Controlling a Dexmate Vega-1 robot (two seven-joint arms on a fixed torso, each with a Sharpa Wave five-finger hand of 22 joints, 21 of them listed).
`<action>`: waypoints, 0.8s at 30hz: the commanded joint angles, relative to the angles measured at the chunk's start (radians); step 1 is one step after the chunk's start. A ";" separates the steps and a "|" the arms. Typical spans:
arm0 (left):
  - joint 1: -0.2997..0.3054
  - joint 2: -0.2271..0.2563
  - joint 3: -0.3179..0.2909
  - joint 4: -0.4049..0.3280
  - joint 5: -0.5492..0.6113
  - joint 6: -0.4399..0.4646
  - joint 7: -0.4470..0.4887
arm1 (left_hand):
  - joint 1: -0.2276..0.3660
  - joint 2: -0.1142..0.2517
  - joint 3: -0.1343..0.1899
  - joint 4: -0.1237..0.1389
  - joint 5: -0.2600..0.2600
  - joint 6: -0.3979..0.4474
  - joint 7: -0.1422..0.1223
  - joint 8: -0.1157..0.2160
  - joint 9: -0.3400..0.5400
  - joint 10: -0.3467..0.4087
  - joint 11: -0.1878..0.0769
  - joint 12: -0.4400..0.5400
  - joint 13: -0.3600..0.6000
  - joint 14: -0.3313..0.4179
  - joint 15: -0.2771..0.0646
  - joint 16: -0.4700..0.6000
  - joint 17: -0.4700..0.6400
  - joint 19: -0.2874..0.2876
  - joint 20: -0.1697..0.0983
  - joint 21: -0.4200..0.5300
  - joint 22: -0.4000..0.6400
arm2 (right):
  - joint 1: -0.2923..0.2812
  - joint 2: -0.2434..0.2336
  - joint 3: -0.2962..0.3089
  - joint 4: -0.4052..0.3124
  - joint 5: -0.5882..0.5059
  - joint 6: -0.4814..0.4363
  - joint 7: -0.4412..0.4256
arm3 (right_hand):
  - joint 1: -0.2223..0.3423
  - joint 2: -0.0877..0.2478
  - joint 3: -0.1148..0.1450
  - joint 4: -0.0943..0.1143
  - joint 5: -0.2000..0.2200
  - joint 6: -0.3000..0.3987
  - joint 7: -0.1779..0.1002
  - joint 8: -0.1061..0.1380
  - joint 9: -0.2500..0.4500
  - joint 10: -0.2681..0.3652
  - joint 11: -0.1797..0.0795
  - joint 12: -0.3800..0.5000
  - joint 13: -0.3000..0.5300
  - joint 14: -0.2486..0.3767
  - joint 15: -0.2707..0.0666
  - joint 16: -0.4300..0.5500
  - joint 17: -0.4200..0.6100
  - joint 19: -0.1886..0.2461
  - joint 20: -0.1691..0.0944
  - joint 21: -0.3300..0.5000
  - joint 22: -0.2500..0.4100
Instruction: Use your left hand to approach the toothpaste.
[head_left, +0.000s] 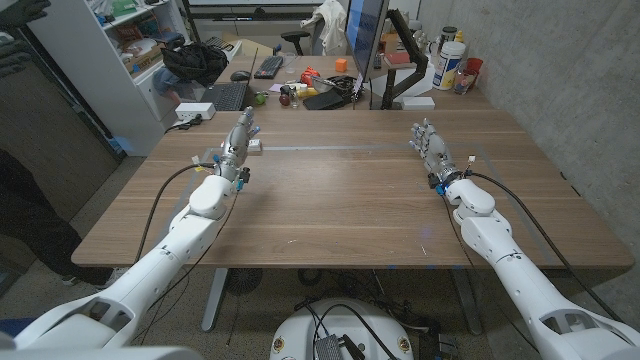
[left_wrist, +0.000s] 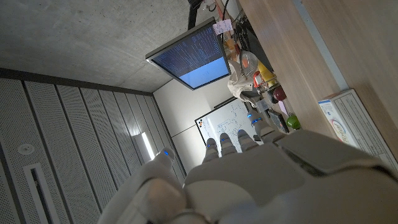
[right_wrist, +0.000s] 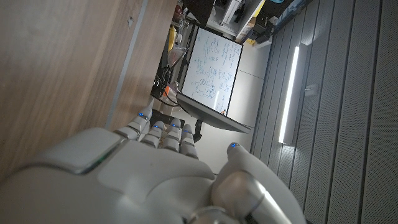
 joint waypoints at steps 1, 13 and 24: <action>-0.006 0.032 -0.007 -0.014 0.054 -0.008 0.030 | 0.011 0.092 0.010 -0.001 0.003 0.001 -0.003 0.003 0.002 0.005 0.000 0.005 0.003 -0.007 -0.007 0.001 0.003 -0.011 -0.003 0.002 0.003 | 0.001 0.007 0.004 -0.002 -0.022 -0.004 0.009 | 0.010 0.049 0.007 0.000 -0.003 0.007 0.001 0.010 0.003 0.013 0.000 0.007 0.006 -0.011 -0.002 0.005 0.001 -0.007 -0.031 -0.002 0.005; -0.016 0.057 -0.014 -0.032 0.095 0.008 0.059 | 0.013 0.091 0.015 -0.001 0.002 0.007 -0.001 0.004 0.002 0.008 -0.002 0.005 0.003 -0.003 -0.013 0.002 0.003 -0.010 -0.002 0.002 0.003 | 0.004 0.013 0.007 0.010 -0.028 0.006 0.018 | 0.011 0.048 0.009 0.000 -0.005 0.012 0.001 0.011 0.003 0.016 0.000 0.009 0.006 -0.010 -0.001 0.006 0.001 -0.006 -0.031 -0.004 0.005; -0.034 0.076 -0.019 -0.028 0.123 0.017 0.075 | 0.015 0.089 0.020 -0.002 0.001 0.015 0.002 0.005 0.002 0.011 -0.002 0.005 0.003 -0.003 -0.012 0.002 0.003 -0.007 -0.001 0.003 0.003 | 0.012 0.019 0.004 0.022 -0.033 0.012 0.021 | 0.011 0.047 0.011 0.000 -0.006 0.013 0.001 0.011 0.004 0.017 0.000 0.009 0.006 -0.010 -0.001 0.006 0.001 -0.005 -0.031 -0.006 0.006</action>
